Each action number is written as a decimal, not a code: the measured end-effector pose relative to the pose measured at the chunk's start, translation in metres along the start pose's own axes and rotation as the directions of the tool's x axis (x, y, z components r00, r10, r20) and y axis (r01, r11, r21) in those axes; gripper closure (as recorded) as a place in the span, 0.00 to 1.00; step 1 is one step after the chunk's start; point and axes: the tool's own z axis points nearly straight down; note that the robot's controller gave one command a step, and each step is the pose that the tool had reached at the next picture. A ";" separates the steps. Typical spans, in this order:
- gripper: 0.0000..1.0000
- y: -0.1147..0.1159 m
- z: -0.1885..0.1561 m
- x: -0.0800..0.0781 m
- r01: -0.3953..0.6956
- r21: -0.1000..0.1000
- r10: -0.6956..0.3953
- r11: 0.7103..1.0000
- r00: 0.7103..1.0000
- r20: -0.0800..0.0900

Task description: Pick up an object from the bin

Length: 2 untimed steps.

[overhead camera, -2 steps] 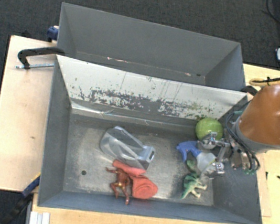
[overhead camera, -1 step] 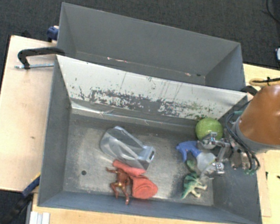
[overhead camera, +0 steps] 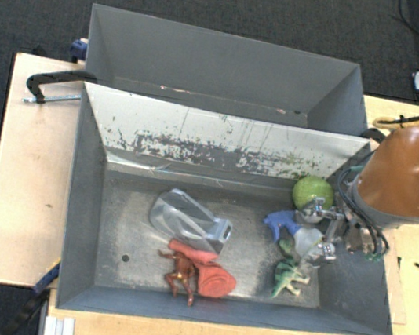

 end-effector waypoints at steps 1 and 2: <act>0.00 0.000 0.008 0.001 0.001 0.002 -0.001 1.000 1.000 0.007; 1.00 0.003 0.017 0.009 0.001 -0.005 -0.001 1.000 1.000 -0.012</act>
Offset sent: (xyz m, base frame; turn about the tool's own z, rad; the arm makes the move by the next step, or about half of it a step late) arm 0.0000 0.0000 0.0000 0.0000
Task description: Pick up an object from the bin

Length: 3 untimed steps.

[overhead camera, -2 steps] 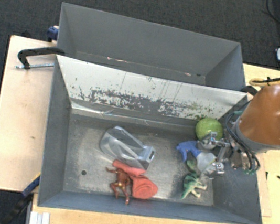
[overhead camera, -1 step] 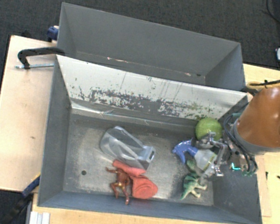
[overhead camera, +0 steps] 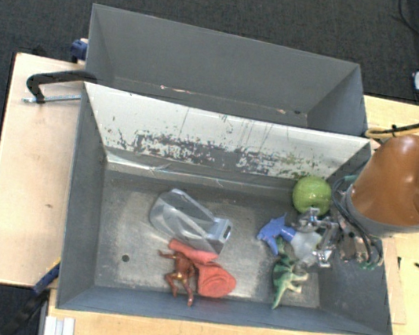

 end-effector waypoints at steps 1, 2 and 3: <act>1.00 0.000 0.000 0.000 0.000 0.000 0.000 1.000 1.000 0.000; 1.00 -0.002 -0.005 0.012 -0.019 -0.003 0.019 1.000 1.000 0.002; 1.00 0.000 -0.079 -0.030 -0.067 -0.001 0.067 0.998 0.998 -0.001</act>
Offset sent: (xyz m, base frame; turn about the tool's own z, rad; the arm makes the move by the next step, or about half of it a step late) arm -0.0235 -0.0105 0.0078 0.0344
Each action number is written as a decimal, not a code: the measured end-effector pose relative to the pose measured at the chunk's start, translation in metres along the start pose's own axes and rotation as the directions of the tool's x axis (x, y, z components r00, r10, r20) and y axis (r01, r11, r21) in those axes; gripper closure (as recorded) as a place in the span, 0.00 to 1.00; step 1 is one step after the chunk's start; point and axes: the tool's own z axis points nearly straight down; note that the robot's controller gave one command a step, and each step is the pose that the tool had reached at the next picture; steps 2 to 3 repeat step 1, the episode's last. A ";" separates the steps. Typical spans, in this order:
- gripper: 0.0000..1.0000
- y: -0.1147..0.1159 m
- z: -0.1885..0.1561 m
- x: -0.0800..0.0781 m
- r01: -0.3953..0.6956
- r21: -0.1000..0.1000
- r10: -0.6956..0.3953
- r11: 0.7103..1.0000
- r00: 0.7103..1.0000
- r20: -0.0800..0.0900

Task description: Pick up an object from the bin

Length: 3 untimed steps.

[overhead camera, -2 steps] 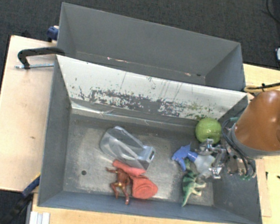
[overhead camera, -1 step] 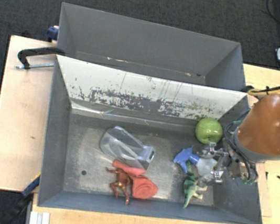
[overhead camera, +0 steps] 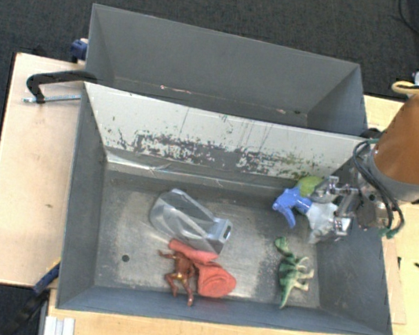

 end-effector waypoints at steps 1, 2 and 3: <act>1.00 0.000 0.000 0.000 0.000 0.000 0.000 1.000 1.000 0.000; 1.00 0.000 0.000 0.000 0.000 0.000 0.000 1.000 1.000 0.000; 1.00 0.000 0.000 0.000 0.000 0.000 0.000 1.000 1.000 0.000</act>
Offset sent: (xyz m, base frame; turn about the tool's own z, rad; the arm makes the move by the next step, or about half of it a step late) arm -0.0075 0.0159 0.0650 -0.0189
